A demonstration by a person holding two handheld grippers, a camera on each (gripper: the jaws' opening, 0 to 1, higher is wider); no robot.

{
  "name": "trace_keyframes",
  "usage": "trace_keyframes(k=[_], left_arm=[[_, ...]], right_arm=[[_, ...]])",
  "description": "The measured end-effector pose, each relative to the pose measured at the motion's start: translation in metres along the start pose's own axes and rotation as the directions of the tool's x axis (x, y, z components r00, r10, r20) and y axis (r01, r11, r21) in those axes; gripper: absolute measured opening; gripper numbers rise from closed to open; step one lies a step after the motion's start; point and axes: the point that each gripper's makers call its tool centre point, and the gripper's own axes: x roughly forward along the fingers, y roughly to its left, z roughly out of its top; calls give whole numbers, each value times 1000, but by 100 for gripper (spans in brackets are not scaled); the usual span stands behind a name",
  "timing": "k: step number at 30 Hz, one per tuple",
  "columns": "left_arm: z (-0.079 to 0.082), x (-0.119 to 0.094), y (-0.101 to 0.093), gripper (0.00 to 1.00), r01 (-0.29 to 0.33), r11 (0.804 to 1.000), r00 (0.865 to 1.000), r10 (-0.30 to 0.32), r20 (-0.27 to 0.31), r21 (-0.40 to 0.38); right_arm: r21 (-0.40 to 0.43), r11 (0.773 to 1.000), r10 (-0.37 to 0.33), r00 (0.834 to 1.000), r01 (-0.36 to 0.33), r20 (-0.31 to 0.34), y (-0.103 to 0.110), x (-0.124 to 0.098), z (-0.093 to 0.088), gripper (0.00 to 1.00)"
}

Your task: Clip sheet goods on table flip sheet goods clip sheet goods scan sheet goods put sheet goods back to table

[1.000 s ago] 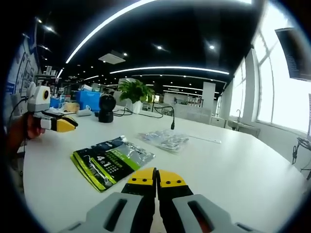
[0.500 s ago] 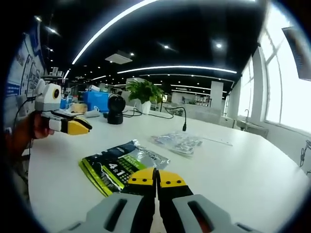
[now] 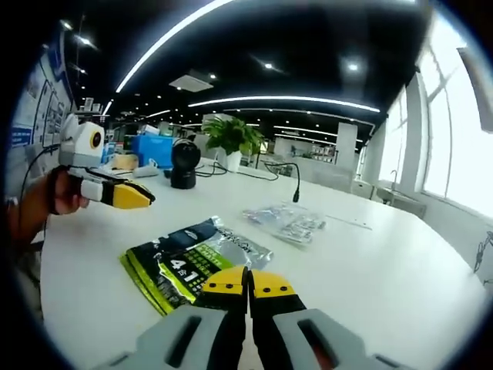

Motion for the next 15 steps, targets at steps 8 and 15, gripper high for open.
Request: trace_keyframes(k=[8,15], left_arm=[[-5,9,4,6,31,994,999,-34,-24,-102],[-15,18,5,6,35,993,996,-43,-73,-114]], right_arm=[[-2,1000,21,1000,-21,0,5,4,4,0],[-58,998,36,999,-36,4,7,7,11,0]])
